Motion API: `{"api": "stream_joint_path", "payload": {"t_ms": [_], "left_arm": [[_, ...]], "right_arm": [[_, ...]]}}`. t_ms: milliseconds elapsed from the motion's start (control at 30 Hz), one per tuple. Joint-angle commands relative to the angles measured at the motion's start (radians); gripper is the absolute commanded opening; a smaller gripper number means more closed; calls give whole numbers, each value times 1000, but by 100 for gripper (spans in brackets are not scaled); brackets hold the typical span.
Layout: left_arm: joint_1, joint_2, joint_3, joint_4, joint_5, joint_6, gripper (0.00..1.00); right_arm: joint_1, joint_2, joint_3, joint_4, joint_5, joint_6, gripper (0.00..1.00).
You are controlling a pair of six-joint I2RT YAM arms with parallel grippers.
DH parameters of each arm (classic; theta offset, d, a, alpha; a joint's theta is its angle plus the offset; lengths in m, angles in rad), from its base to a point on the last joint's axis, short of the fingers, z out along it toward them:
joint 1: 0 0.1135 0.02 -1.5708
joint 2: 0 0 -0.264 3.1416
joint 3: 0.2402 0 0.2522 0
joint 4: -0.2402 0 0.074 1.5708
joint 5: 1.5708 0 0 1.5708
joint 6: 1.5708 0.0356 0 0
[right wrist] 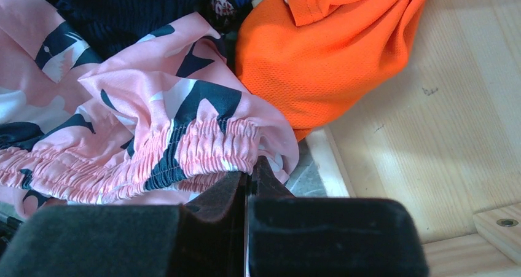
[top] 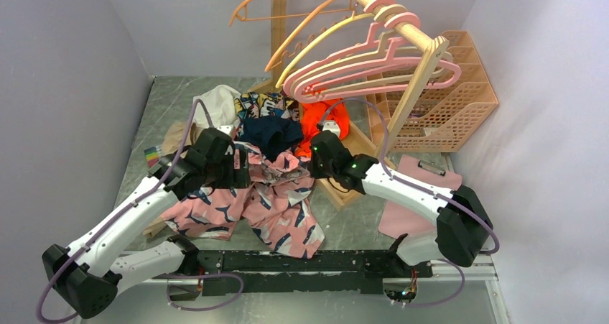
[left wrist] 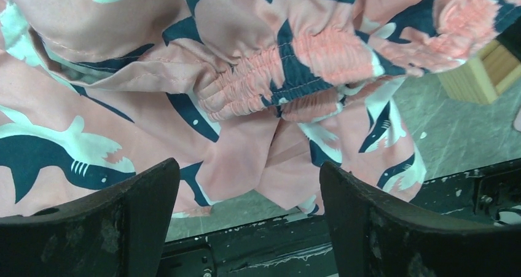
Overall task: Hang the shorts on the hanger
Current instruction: Adjust the shorts at the center of the board.
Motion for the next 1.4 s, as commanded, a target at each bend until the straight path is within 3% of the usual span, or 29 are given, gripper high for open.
{"api": "stream_joint_path", "payload": {"t_ms": [0,300,500,867,933,1033,1067,1233,1367], "left_arm": [[-3,49,-17,1,-17,-1,85],[-2,158,40,104,-220,9,59],[-1,179,42,143,-298,11,57],[9,229,-27,312,-305,60,51],[11,243,-35,346,-281,79,43],[12,273,-39,359,-272,88,12],[11,277,-36,351,-281,84,8],[10,128,-48,316,-348,60,7],[10,-89,-19,288,-249,114,7]], "right_arm": [[-17,11,31,14,0,-2,0],[-17,-22,11,3,-23,-5,0],[-17,-41,-9,1,-40,-6,0],[-17,-121,-81,42,-156,-55,0],[-17,-132,-94,43,-166,-58,0],[-17,-143,-104,46,-187,-62,0],[-18,-148,-105,46,-191,-66,0],[-2,-186,-109,16,-166,-118,0],[45,-249,-123,16,-119,-196,0]]}}
